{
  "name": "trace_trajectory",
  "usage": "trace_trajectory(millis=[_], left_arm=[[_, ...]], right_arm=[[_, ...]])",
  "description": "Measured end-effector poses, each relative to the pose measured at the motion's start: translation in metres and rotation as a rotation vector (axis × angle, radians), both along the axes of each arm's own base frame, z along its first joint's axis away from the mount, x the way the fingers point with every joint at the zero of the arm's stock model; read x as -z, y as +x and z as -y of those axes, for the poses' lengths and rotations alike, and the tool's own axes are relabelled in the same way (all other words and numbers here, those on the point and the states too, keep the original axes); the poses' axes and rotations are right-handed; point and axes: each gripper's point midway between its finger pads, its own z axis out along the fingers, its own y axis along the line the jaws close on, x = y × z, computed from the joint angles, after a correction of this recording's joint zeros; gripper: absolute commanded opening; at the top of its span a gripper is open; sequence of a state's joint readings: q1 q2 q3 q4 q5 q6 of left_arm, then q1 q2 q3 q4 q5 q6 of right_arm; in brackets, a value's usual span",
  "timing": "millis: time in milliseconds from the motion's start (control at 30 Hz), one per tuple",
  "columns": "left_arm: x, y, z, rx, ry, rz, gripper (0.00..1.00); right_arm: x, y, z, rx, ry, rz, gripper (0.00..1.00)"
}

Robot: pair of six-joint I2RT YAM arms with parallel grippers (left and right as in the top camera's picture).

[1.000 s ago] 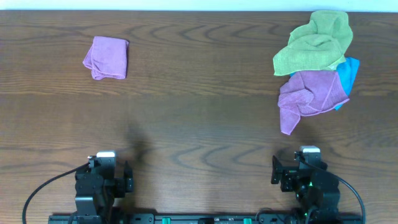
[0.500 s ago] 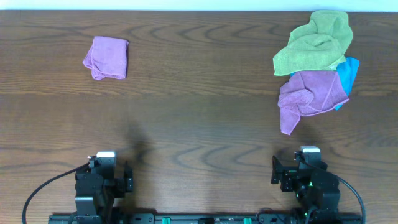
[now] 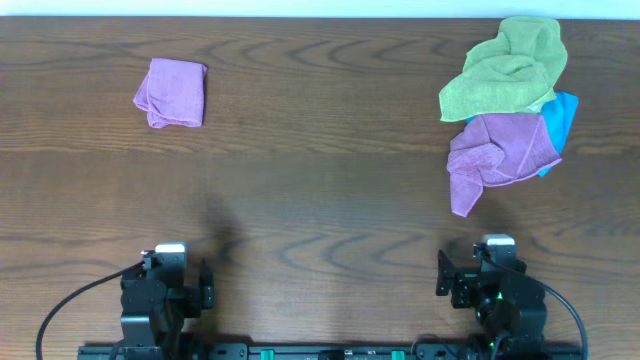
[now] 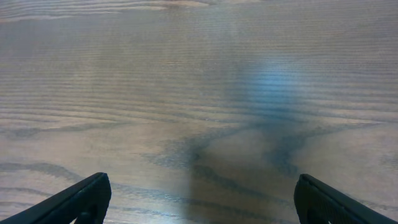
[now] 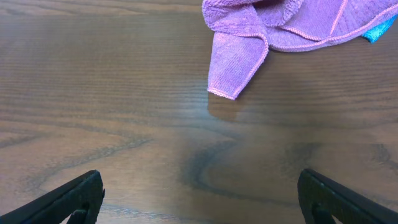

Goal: Fold the cloth

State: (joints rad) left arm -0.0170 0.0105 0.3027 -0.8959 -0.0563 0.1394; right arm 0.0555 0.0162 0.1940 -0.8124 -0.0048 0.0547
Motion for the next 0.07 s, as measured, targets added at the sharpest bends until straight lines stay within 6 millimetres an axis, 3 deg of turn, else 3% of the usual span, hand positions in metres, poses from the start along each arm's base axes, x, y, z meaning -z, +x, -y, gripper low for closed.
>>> trace_trajectory(millis=[67], left_arm=[[0.0000,0.0000,0.0000,0.000,0.000,0.000,0.95]], right_arm=[[0.0001,-0.0001,0.0000,0.000,0.000,0.000,0.99]])
